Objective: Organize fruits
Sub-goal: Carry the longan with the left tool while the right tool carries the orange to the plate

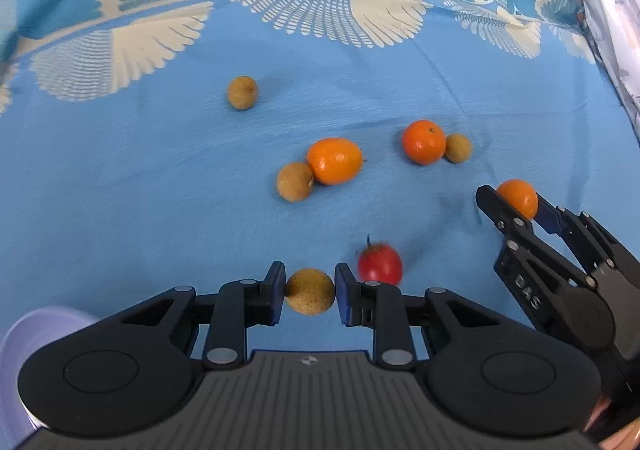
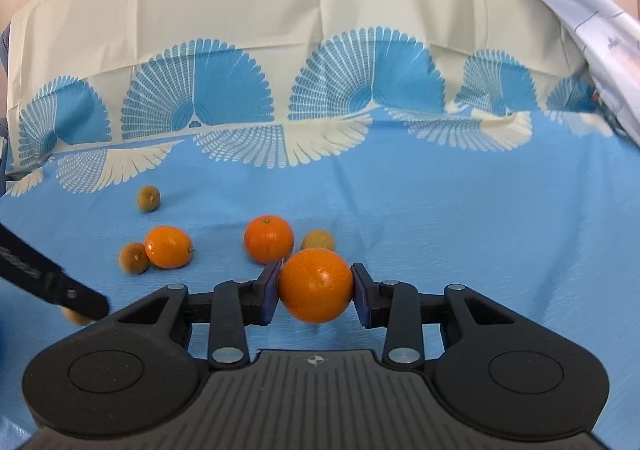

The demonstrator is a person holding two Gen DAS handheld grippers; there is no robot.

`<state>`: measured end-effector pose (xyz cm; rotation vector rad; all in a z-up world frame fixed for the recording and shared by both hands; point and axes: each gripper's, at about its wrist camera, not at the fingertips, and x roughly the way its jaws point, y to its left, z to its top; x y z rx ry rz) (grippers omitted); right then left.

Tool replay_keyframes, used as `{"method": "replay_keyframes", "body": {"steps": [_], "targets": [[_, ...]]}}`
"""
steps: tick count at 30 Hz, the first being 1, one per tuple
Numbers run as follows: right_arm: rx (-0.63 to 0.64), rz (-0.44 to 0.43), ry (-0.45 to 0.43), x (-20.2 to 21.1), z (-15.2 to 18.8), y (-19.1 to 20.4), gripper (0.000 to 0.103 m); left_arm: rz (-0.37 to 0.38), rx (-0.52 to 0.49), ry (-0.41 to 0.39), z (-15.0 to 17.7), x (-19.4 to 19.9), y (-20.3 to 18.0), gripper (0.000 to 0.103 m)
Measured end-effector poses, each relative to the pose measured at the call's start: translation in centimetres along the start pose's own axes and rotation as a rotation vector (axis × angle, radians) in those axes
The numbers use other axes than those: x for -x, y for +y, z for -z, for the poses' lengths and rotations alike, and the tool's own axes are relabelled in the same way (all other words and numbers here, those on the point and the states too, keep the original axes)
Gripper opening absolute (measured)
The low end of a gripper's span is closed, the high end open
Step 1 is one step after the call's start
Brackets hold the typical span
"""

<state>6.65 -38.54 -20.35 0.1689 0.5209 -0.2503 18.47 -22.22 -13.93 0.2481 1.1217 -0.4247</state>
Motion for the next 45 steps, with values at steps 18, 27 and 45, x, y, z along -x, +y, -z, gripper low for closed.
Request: {"method": "replay_keyframes", "body": {"steps": [18, 27, 45], "targets": [[0.034, -0.201, 0.099, 18.7, -1.3, 9.8, 0.039, -0.161, 0.148, -0.123, 15.4, 19.9, 8.1, 0.029], [0.123, -0.305, 0.09, 26.6, -1.2, 16.6, 0.039, -0.17, 0.24, -0.221, 22.3, 26.8, 11.4, 0.029], [0.317, -0.375, 0.05, 33.2, 0.8, 22.9, 0.039, -0.145, 0.332, -0.301, 27.8, 31.0, 14.4, 0.029]]}}
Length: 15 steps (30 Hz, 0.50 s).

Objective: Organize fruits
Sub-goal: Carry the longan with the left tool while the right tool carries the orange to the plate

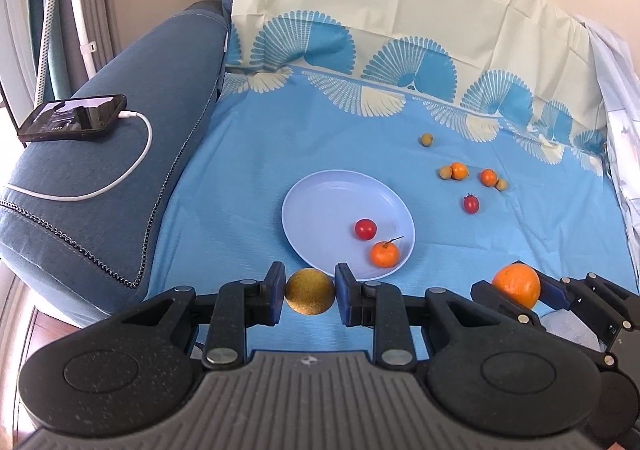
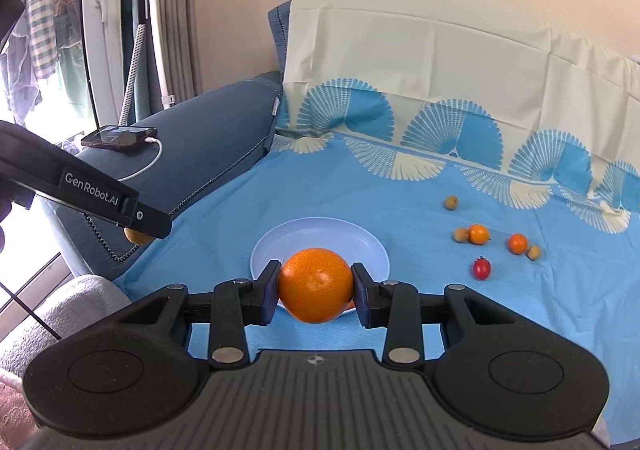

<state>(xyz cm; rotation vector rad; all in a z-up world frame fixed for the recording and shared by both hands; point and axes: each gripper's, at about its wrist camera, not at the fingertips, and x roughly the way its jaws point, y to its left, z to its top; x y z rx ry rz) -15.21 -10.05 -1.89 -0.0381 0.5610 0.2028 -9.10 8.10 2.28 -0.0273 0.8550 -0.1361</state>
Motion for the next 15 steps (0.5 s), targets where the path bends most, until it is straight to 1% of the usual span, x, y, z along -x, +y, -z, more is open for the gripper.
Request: {"method": "replay_keyframes", "body": {"steps": [15], "targets": [[0.004, 0.002, 0.027, -1.0, 0.0, -0.1, 0.039, -0.005, 0.026, 0.016, -0.5, -1.2, 0.8, 0.029]]}}
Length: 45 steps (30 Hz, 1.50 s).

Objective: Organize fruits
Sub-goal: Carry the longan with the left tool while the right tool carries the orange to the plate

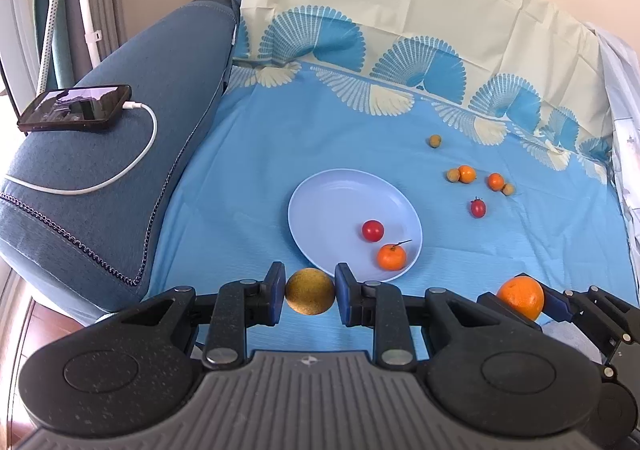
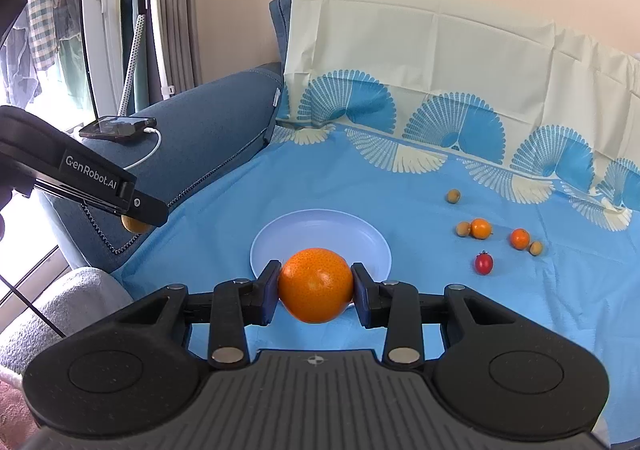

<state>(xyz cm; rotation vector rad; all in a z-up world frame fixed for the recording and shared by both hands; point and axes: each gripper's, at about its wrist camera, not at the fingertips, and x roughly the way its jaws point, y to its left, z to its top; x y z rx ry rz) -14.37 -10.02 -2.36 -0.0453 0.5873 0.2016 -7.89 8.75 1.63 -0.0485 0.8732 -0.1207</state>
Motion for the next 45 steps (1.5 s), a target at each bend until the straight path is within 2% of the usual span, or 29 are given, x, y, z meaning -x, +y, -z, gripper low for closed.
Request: {"method": "replay_keyframes", "body": {"steps": [17, 45], "targets": [[-0.039, 0.021, 0.029, -1.8, -0.2, -1.3, 0.039, 0.005, -0.012, 0.015, -1.6, -2.0, -0.7, 0.029], [-0.048, 0.031, 0.073, -8.4, -2.3, -1.9, 0.039, 0.034, -0.015, 0.083, -5.3, -9.5, -1.3, 0.029]]}}
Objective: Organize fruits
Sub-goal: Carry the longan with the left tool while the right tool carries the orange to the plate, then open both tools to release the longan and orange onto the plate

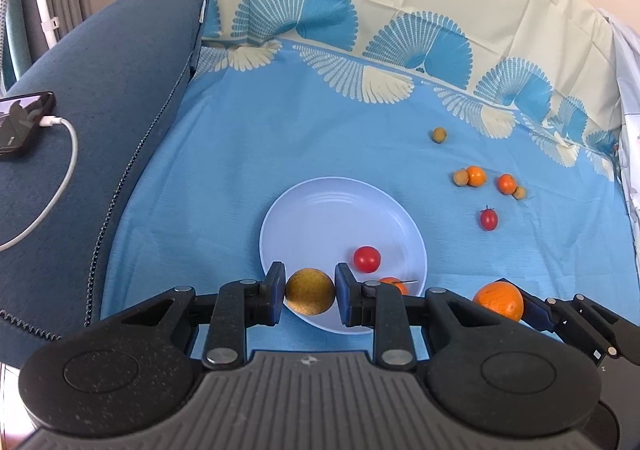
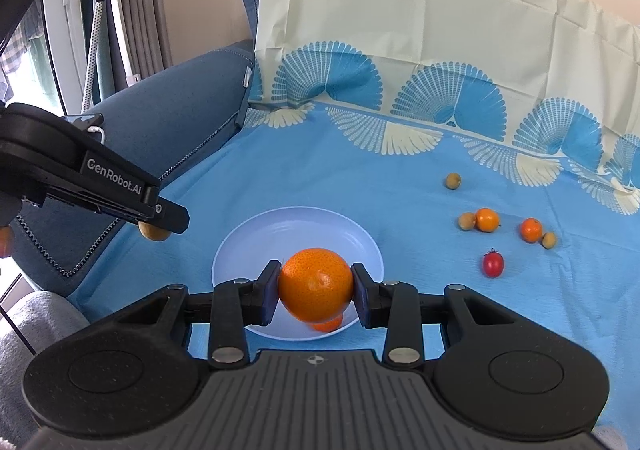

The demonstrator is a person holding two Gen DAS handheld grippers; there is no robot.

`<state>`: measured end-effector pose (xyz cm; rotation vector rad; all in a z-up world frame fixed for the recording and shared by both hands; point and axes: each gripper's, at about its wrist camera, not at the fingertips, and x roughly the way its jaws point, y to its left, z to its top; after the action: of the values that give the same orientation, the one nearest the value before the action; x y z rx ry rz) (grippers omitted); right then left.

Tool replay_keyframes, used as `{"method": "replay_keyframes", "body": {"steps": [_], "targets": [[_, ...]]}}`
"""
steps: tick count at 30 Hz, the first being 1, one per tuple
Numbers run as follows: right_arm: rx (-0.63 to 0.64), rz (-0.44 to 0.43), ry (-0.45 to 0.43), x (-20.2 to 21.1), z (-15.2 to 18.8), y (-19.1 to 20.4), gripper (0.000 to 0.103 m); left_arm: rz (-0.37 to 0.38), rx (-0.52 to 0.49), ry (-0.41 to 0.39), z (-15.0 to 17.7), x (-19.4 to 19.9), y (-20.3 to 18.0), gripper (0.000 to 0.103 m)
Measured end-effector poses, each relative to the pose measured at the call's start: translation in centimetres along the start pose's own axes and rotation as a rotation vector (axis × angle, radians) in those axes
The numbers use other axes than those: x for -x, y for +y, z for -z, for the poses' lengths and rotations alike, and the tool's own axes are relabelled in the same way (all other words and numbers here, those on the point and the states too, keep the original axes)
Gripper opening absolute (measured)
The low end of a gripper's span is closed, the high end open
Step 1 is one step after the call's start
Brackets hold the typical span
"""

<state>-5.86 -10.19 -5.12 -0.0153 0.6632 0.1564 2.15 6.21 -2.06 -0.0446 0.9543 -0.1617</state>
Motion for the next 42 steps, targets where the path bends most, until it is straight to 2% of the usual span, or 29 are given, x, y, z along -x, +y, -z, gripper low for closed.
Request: {"method": "replay_keyframes", "body": {"steps": [12, 23, 28, 29, 30, 32, 34, 36, 40, 42], "targets": [[0.007, -0.009, 0.055, -5.8, -0.7, -0.9, 0.039, -0.019, 0.001, 0.073, -2.0, -5.4, 0.8, 0.029], [0.043, -0.022, 0.132, -11.3, 0.1, -2.2, 0.039, -0.037, -0.068, 0.156, -2.4, -11.7, -1.0, 0.029], [0.066, -0.028, 0.157, -12.9, 0.4, -2.5, 0.039, -0.05, -0.085, 0.181, -2.5, -13.3, -1.1, 0.03], [0.064, -0.03, 0.164, -13.2, 0.5, -2.6, 0.039, -0.046, -0.092, 0.181, -2.5, -13.4, -1.1, 0.04], [0.067, -0.037, 0.172, -13.6, 0.4, -2.6, 0.039, -0.045, -0.097, 0.183, -2.6, -13.3, -1.1, 0.069], [0.077, -0.053, 0.181, -14.0, 0.3, -2.6, 0.039, -0.051, -0.083, 0.152, -2.8, -12.7, -0.9, 0.102], [0.096, -0.05, 0.173, -14.0, 0.1, -2.5, 0.05, -0.047, -0.071, 0.104, -2.8, -11.5, -0.7, 0.103], [0.104, -0.043, 0.155, -13.5, -0.3, -2.5, 0.071, -0.038, -0.07, 0.103, -2.9, -10.7, -0.5, 0.103], [0.086, -0.024, 0.145, -11.4, -0.9, -2.9, 0.083, -0.07, -0.065, 0.098, -2.0, -8.7, -0.3, 0.103], [0.057, -0.015, 0.153, -9.7, -1.0, -3.1, 0.092, -0.075, -0.055, 0.096, -1.1, -7.3, 0.1, 0.103]]}}
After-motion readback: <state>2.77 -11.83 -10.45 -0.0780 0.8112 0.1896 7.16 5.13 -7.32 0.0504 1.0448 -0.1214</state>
